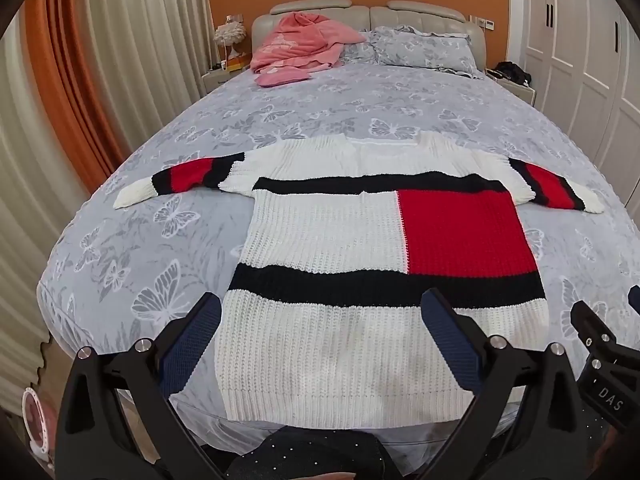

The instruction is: Fold small clothes

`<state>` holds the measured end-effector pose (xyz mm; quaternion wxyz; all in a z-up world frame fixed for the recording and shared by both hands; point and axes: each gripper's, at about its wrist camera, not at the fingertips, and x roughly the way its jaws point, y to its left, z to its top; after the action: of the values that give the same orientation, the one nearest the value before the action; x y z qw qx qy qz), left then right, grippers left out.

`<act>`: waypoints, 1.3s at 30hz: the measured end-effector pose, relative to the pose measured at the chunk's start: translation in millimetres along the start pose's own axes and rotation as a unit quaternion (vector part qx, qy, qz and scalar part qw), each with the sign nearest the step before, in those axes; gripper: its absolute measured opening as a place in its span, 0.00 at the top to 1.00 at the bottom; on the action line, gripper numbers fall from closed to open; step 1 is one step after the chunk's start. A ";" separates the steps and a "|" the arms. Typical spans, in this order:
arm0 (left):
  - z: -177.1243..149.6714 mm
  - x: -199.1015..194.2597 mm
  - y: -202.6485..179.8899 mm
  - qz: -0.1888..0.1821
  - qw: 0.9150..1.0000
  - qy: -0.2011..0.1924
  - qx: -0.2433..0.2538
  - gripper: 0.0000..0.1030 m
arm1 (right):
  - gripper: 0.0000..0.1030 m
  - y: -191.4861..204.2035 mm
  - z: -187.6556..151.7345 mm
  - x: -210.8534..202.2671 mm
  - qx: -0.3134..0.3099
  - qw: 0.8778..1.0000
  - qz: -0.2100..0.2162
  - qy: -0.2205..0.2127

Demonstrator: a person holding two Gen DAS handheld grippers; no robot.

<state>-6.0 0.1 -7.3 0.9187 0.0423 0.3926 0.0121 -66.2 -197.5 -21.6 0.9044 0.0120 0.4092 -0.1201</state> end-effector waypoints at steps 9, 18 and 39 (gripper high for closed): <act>-4.7 6.7 6.6 0.004 1.000 0.003 -0.005 0.05 | 0.05 -1.8 -3.5 1.9 -0.003 1.000 0.005 0.004; -8.9 10.8 8.6 0.009 1.000 0.007 -0.002 0.05 | 0.05 3.3 -10.7 5.9 -0.010 1.000 0.002 0.007; -18.6 16.4 11.5 0.017 1.000 0.011 0.003 0.05 | 0.05 -1.7 -17.1 10.2 -0.016 1.000 -0.001 0.009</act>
<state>-8.0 13.7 -30.9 0.9139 0.0517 0.4016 0.0272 -72.8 -199.2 -40.4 0.9007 -0.0014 0.4193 -0.1141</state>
